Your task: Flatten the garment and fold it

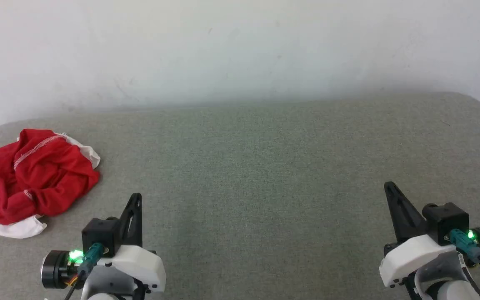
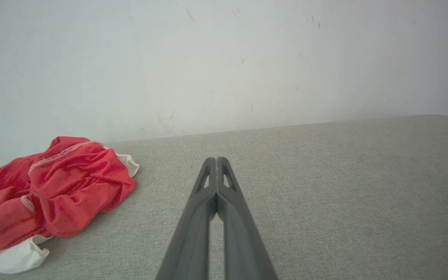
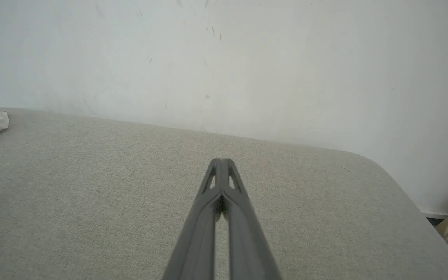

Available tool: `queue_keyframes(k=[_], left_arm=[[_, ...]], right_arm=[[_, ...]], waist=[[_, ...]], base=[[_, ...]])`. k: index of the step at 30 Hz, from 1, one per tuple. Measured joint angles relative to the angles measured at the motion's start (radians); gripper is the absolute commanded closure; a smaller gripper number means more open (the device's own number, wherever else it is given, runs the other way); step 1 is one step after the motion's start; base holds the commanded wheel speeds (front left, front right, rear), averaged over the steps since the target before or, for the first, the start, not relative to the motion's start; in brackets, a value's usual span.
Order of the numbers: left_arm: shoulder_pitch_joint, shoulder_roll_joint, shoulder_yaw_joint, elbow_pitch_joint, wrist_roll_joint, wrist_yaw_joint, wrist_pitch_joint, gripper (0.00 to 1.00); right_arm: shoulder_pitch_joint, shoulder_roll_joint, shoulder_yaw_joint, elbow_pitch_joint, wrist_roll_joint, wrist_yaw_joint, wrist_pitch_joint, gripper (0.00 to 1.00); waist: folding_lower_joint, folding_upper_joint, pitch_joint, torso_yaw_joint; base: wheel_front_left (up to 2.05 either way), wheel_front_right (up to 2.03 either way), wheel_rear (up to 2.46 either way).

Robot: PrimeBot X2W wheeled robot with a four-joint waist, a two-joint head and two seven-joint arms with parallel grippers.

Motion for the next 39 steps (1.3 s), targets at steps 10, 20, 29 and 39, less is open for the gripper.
queue_keyframes(k=[10, 20, 29, 39], left_arm=[[0.0, 0.0, 0.0, 0.0, 0.0, 0.0, 0.0, 1.0], [0.0, 0.0, 0.0, 0.0, 0.0, 0.0, 0.0, 1.0], [0.0, 0.0, -0.001, 0.001, 0.0, 0.0, 0.0, 0.0], [0.002, 0.0, -0.001, 0.001, -0.004, -0.003, -0.011, 0.0]], right_arm=[[0.0, 0.0, 0.0, 0.0, 0.0, 0.0, 0.0, 1.0], [0.0, 0.0, 0.0, 0.0, 0.0, 0.0, 0.0, 1.0], [0.0, -0.001, 0.0, 0.001, -0.001, 0.0, 0.0, 0.0], [0.001, -0.001, -0.013, 0.003, 0.0, 0.0, -0.011, 0.0]], waist=[[0.0, 0.0, 0.0, 0.0], [0.0, 0.0, 0.0, 0.0], [0.0, 0.0, 0.0, 0.0], [0.0, 0.0, 0.0, 0.0]], base=[[0.0, 0.0, 0.0], [0.0, 0.0, 0.0], [0.0, 0.0, 0.0], [0.0, 0.0, 0.0]])
